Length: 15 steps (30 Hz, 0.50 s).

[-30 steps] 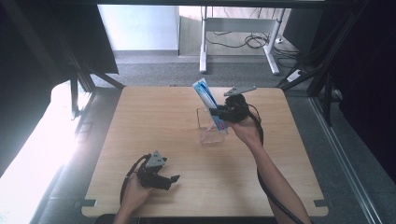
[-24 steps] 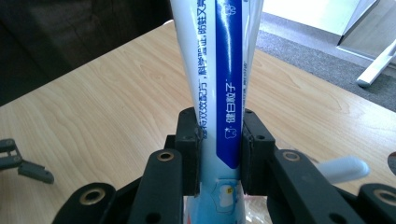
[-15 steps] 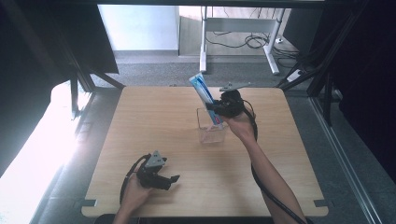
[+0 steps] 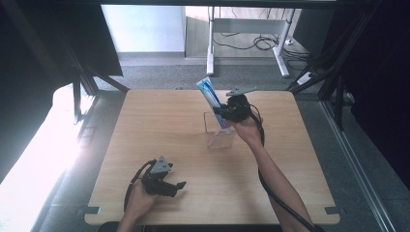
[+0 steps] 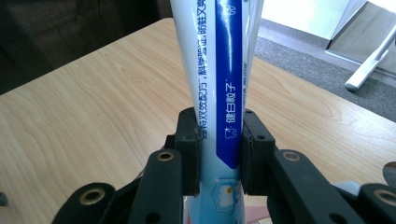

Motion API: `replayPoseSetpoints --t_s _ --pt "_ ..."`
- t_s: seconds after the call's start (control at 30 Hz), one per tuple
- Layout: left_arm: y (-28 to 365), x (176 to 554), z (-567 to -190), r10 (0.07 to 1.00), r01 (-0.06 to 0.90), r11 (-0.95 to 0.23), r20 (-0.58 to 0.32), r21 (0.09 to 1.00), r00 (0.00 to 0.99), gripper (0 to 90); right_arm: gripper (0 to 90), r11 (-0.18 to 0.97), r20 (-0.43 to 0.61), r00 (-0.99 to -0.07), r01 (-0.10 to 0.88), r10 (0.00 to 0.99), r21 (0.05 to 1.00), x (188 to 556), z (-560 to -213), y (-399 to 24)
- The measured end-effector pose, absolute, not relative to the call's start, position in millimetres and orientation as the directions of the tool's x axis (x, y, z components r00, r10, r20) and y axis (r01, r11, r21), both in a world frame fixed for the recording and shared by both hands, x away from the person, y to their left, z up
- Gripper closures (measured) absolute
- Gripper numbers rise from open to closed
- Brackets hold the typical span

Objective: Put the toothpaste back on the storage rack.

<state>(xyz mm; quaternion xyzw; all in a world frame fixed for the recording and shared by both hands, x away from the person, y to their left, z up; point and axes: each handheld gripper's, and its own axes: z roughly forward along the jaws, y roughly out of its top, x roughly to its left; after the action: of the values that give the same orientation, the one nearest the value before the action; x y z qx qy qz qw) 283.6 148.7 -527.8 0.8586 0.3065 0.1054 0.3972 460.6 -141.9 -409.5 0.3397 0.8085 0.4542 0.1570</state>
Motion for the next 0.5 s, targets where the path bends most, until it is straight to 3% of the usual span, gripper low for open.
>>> replayPoseSetpoints --t_s 0.5 --pt "148.0 283.6 -528.3 0.610 0.444 -0.501 -0.060 0.743 0.790 13.3 73.2 0.377 0.028 -0.718 0.398 0.696 0.836 462.7 -428.6 -140.7"
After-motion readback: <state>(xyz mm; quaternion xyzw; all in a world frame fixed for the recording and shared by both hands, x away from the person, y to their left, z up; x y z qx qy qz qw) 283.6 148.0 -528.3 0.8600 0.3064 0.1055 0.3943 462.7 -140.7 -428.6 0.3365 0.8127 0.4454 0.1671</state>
